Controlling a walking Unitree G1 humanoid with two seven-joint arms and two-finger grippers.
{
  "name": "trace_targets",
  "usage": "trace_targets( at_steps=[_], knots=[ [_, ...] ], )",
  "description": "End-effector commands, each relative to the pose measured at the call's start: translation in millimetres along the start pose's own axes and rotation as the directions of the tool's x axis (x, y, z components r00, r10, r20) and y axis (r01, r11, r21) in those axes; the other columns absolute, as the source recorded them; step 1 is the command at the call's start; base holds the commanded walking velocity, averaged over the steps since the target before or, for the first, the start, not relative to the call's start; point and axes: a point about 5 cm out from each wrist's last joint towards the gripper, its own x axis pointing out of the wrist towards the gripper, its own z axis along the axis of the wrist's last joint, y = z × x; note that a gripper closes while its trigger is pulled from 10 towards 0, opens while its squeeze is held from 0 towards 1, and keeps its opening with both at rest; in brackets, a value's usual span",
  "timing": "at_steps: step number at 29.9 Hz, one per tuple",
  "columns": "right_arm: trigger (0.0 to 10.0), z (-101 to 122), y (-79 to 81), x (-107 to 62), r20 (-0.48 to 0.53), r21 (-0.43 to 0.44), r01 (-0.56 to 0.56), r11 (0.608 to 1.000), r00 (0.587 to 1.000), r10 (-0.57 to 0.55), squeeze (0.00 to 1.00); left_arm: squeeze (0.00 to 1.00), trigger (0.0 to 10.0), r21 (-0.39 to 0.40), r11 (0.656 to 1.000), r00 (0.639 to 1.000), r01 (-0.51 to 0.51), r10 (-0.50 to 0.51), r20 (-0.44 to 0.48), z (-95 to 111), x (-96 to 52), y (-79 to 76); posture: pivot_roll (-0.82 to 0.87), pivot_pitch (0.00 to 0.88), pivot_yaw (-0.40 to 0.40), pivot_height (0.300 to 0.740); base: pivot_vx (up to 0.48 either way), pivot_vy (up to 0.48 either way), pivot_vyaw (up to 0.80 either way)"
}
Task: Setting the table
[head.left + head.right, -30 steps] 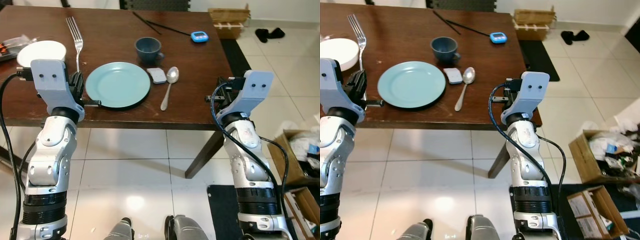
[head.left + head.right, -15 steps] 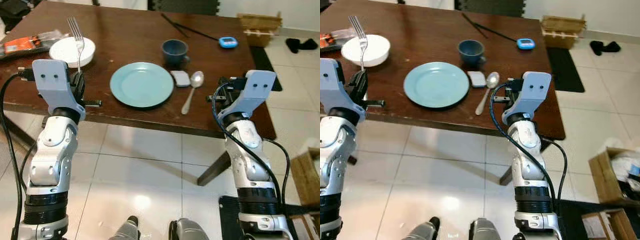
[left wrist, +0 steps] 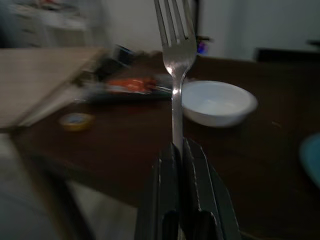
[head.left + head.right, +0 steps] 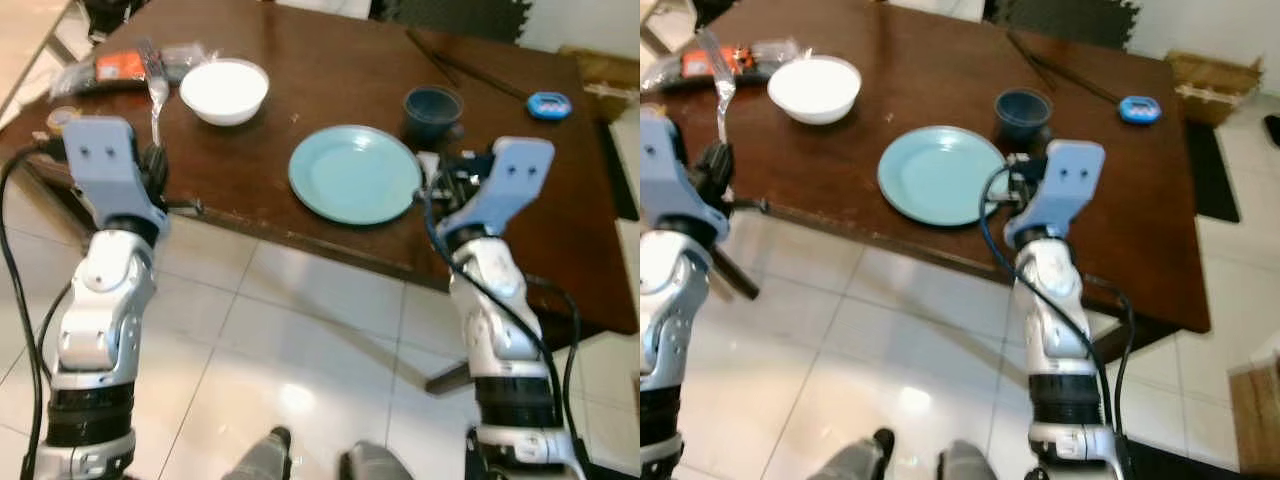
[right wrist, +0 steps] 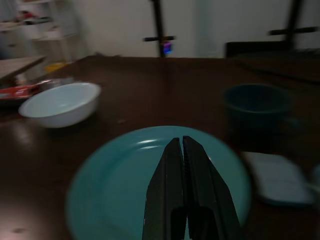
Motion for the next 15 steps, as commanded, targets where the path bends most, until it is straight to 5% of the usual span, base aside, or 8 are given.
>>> trace_targets(
  at_steps=[1,15],
  knots=[
    [10.0,-2.9,-1.0,-2.3,-0.011,0.012,0.007,1.000,1.000,-0.007,0.00,0.00,10.0,0.006,1.000,1.000,0.000,0.000,-0.011,-2.2,-1.8,0.9,0.07,0.086,0.004,0.740,0.000,0.000,0.80],
    [10.0,-3.0,-1.2,-2.6,-0.012,0.013,0.009,1.000,1.000,-0.009,0.00,0.00,10.0,0.006,1.000,1.000,0.005,-0.005,-0.014,-2.1,-0.7,-0.3,0.07,0.087,0.005,0.740,0.000,0.000,0.80]
  ],
)
